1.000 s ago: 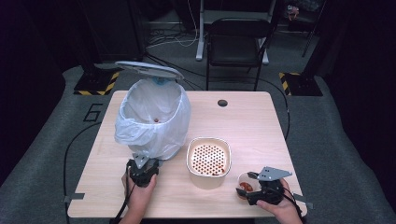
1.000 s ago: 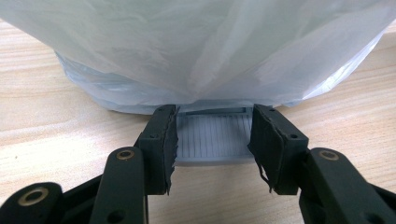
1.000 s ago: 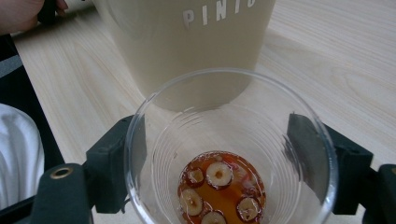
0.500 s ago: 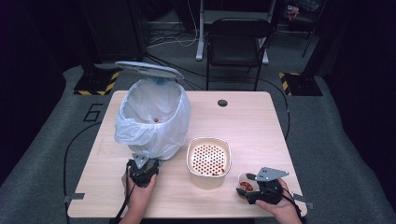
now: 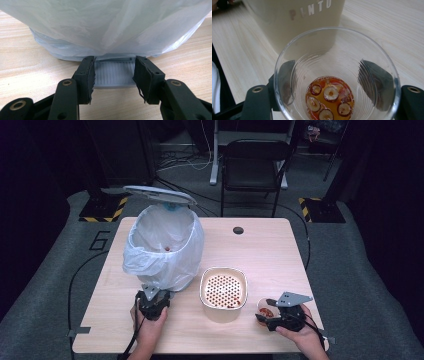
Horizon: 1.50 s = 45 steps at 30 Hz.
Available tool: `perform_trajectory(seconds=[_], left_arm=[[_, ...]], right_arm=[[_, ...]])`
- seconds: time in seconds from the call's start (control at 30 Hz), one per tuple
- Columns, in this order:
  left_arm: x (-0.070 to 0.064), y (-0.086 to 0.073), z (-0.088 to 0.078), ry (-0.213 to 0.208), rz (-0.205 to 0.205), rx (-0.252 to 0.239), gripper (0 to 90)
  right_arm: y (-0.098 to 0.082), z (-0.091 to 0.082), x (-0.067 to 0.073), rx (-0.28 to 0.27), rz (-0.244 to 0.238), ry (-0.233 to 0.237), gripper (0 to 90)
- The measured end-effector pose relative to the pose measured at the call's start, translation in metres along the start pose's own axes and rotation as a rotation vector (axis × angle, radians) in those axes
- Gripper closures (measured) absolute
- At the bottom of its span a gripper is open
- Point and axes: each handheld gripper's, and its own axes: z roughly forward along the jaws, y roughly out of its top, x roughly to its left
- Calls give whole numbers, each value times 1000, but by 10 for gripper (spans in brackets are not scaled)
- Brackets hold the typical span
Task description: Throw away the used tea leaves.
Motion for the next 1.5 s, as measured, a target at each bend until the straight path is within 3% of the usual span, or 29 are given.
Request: perform_trajectory(seconds=[0.4, 0.53, 0.87, 1.27, 1.5], left_arm=[[0, 0, 0, 0, 7, 2, 514], [0, 0, 0, 2, 6, -5, 513], [0, 0, 0, 1, 12, -1, 513], [0, 0, 0, 2, 6, -5, 514], [0, 0, 0, 2, 8, -4, 514]], right_arm=[[20, 1, -28, -14, 25, -27, 306], [32, 0, -39, -24, 9, -41, 306], [52, 5, -54, -26, -6, -65, 306], [73, 14, -71, -39, 25, -86, 308], [85, 16, -75, -49, 14, -87, 310]])
